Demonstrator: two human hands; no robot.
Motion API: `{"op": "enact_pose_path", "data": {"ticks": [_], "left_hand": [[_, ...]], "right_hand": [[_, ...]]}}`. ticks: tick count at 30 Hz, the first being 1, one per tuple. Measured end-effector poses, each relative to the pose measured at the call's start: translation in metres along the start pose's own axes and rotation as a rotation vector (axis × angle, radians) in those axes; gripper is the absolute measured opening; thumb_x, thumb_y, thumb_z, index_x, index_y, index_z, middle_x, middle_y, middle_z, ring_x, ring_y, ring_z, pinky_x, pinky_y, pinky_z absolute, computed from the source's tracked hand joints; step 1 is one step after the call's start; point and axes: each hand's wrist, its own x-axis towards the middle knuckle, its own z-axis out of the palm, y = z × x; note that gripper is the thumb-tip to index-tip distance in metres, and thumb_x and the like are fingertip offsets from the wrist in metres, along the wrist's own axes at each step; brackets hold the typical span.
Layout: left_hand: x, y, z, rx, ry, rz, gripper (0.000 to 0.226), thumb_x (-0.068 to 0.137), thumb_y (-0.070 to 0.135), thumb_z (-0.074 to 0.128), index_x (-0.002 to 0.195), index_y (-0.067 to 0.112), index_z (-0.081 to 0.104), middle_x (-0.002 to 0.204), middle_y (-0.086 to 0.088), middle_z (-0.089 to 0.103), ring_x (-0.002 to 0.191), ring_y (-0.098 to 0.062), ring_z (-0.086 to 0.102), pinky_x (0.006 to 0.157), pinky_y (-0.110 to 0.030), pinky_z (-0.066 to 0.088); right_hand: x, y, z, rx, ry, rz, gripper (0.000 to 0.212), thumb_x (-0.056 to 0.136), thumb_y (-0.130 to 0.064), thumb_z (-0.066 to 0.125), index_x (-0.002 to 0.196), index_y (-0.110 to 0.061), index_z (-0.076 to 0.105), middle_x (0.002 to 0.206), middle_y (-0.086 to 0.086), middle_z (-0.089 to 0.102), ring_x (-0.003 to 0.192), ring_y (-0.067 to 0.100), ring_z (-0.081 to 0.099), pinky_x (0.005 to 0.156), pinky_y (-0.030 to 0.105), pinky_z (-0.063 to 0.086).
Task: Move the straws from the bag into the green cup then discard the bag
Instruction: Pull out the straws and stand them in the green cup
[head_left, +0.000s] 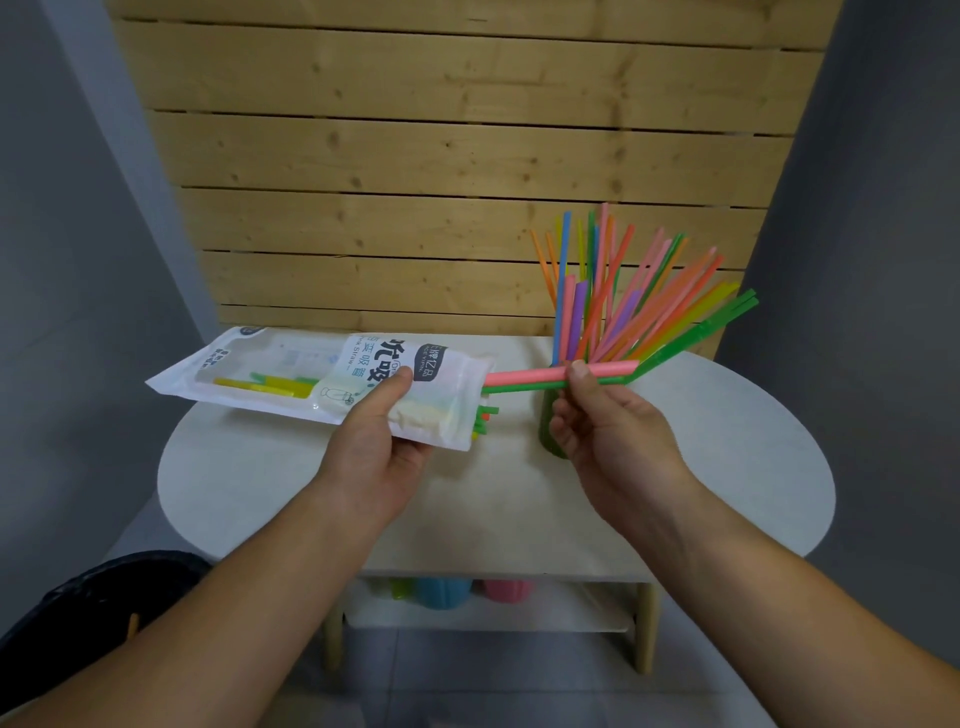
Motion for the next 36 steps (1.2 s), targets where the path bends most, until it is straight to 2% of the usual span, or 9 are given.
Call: {"op": "enact_pose_path", "data": {"ticks": [4,8,13,19,25,28,30,34,36], "left_hand": [[0.002,0.003,-0.001,-0.002,0.027,0.008,0.021,0.093,0.006,0.069,0.112,0.016,0.067,0.098,-0.003,0.083,0.086,-0.017,0.08,0.063,-0.039,0.066],[0.003,0.007,-0.002,-0.019,0.089,0.026,0.033,0.092,0.006,0.071,0.124,0.015,0.065,0.103,-0.005,0.081,0.087,-0.018,0.08,0.074,-0.045,0.065],[0.004,0.007,-0.004,-0.032,0.11,0.028,0.039,0.091,0.006,0.072,0.127,0.016,0.063,0.102,-0.004,0.081,0.084,-0.018,0.08,0.067,-0.043,0.066],[0.006,0.001,-0.005,0.004,0.071,0.013,0.032,0.092,0.007,0.071,0.122,0.016,0.066,0.097,-0.002,0.083,0.083,-0.016,0.08,0.066,-0.042,0.066],[0.009,-0.001,-0.006,0.048,0.045,0.014,0.026,0.093,0.009,0.071,0.117,0.017,0.069,0.099,-0.001,0.083,0.088,-0.016,0.079,0.075,-0.045,0.065],[0.009,-0.002,-0.006,0.055,0.037,0.014,0.026,0.093,0.009,0.07,0.117,0.017,0.068,0.1,-0.001,0.082,0.089,-0.016,0.079,0.074,-0.045,0.065],[0.009,-0.003,-0.006,0.057,0.032,0.013,0.027,0.093,0.009,0.071,0.118,0.017,0.068,0.101,-0.001,0.082,0.089,-0.016,0.079,0.074,-0.045,0.065],[0.01,-0.003,-0.006,0.064,0.031,0.008,0.027,0.093,0.009,0.071,0.119,0.017,0.068,0.101,-0.001,0.082,0.088,-0.017,0.08,0.063,-0.04,0.066],[0.01,-0.003,-0.007,0.066,0.033,0.011,0.029,0.092,0.009,0.071,0.12,0.017,0.068,0.101,-0.001,0.082,0.089,-0.017,0.08,0.063,-0.038,0.065]], "right_hand": [[0.005,-0.021,-0.016,-0.062,0.034,-0.159,0.022,0.093,-0.021,0.067,0.098,0.0,0.072,0.083,0.015,0.076,0.075,0.019,0.074,0.067,0.022,0.059],[0.013,-0.052,-0.043,-0.169,0.143,-0.396,0.018,0.095,-0.023,0.065,0.089,-0.009,0.073,0.071,0.006,0.075,0.071,0.018,0.074,0.07,0.025,0.059],[0.017,-0.075,-0.067,-0.353,0.335,-0.626,0.021,0.095,-0.034,0.063,0.084,-0.018,0.07,0.066,-0.002,0.071,0.067,0.017,0.072,0.074,0.032,0.061],[0.011,-0.086,-0.068,-0.492,0.384,-0.794,0.02,0.093,-0.038,0.061,0.076,-0.029,0.067,0.066,-0.005,0.07,0.068,0.02,0.072,0.072,0.036,0.063],[0.008,-0.082,-0.063,-0.626,0.302,-0.836,0.016,0.095,-0.037,0.059,0.082,-0.033,0.067,0.07,-0.01,0.07,0.068,0.013,0.069,0.062,0.021,0.057],[0.014,-0.073,-0.058,-0.73,0.238,-0.794,0.012,0.096,-0.03,0.061,0.085,-0.029,0.067,0.077,-0.001,0.071,0.072,0.018,0.069,0.063,0.027,0.06],[0.02,-0.064,-0.054,-0.784,0.203,-0.763,0.012,0.094,-0.028,0.065,0.082,-0.029,0.066,0.08,0.007,0.071,0.075,0.027,0.069,0.068,0.037,0.061],[0.032,-0.051,-0.047,-0.877,0.149,-0.683,0.019,0.093,-0.028,0.067,0.076,-0.035,0.062,0.075,-0.008,0.068,0.079,0.027,0.069,0.074,0.044,0.059],[0.039,-0.046,-0.049,-0.884,0.135,-0.62,0.018,0.094,-0.028,0.065,0.077,-0.033,0.063,0.077,-0.005,0.07,0.08,0.027,0.069,0.077,0.05,0.059]]}}
